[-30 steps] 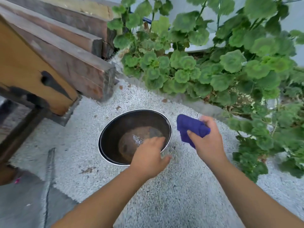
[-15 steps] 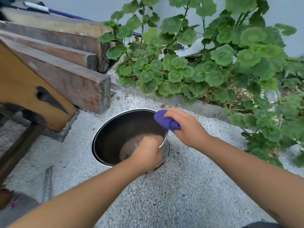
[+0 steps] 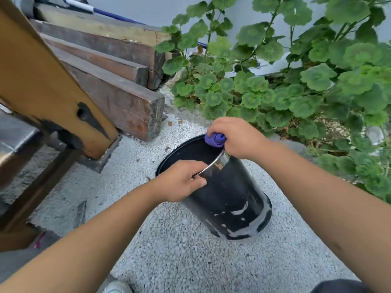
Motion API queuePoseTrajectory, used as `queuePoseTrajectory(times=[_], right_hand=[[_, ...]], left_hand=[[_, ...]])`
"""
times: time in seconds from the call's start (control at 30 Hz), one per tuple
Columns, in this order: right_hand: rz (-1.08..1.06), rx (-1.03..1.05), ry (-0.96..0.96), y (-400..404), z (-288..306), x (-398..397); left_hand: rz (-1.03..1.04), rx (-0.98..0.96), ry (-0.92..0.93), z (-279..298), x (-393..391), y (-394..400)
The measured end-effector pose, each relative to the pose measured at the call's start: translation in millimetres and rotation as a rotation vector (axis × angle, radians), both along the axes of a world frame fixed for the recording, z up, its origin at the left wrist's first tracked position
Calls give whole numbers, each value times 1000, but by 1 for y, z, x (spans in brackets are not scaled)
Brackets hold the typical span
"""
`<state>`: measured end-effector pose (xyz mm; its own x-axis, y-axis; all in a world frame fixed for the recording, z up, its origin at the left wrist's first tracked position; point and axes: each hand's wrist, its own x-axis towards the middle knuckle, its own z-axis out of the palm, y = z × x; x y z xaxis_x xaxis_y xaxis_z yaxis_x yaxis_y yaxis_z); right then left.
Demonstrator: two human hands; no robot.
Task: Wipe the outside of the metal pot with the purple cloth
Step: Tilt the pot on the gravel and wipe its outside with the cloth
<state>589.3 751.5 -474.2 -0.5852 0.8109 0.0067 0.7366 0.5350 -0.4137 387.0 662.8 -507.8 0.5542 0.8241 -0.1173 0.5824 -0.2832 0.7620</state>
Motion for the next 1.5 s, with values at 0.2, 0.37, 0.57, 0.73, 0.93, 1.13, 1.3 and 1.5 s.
queuePoseTrajectory(times=[0.2, 0.37, 0.57, 0.73, 0.93, 1.13, 1.3, 1.5], right_hand=[[-337, -12, 488, -31, -38, -12], [-227, 22, 236, -47, -75, -26], [-390, 20, -63, -64, -94, -17], [-608, -110, 63, -91, -90, -25], [-664, -50, 109, -103, -91, -62], [-551, 101, 270, -103, -68, -106], [-497, 233, 369, -112, -75, -110], [-549, 195, 327, -99, -90, -82]], left_hand=[[209, -172, -223, -14, -30, 17], [449, -289, -333, -25, -49, 32], [750, -264, -248, -28, -59, 42], [800, -291, -87, -22, -53, 45], [811, -67, -10, -39, -45, 27], [737, -29, -137, -28, -28, 1], [711, -50, -234, -35, -24, -20], [772, 3, -101, -39, -29, -32]])
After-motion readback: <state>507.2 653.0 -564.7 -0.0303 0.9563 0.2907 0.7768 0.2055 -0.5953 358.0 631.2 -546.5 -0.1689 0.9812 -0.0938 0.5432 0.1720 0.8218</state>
